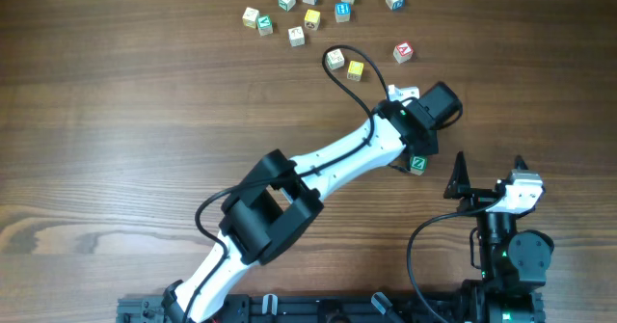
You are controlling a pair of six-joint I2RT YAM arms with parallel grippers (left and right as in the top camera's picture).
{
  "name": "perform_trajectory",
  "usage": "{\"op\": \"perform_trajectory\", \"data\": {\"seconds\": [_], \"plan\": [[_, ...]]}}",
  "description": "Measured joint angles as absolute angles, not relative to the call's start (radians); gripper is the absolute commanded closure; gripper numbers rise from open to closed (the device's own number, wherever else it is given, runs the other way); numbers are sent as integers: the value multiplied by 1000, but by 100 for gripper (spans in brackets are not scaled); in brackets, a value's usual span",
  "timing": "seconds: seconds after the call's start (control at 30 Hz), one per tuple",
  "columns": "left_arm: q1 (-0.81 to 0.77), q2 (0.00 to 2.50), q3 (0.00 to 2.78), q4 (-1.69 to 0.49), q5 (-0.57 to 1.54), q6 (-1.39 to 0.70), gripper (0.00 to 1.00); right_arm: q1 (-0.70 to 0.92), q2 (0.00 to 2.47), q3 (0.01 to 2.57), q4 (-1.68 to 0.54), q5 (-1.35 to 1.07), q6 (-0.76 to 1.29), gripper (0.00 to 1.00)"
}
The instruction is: Form a tower
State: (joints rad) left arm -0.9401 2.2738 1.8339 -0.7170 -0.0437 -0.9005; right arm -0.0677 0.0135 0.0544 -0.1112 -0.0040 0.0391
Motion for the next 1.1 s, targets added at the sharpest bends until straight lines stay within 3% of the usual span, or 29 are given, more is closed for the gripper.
{"op": "perform_trajectory", "data": {"seconds": [0.07,0.13,0.47,0.77,0.8,0.83,0.9,1.1], "plan": [[-903,2273,1845,-705,-49,-831,9,-68,14,54,-111,-4,39,0],[-847,2272,1885,-679,-56,-740,5,-68,14,54,-111,-4,39,0],[-461,2259,1965,-431,-75,-537,1,-68,14,54,-111,-4,39,0],[-488,2449,1968,-443,-78,-525,2,-68,14,54,-111,-4,39,0],[-488,2456,1969,-443,-76,-530,4,-68,14,54,-111,-4,39,0],[-488,2463,1969,-440,-75,-540,21,-68,14,54,-111,-4,39,0],[-488,2463,1970,-442,-69,-560,45,-68,14,54,-111,-4,39,0],[-486,2463,1988,-513,-40,-586,88,-68,14,54,-111,-4,39,0]]}}
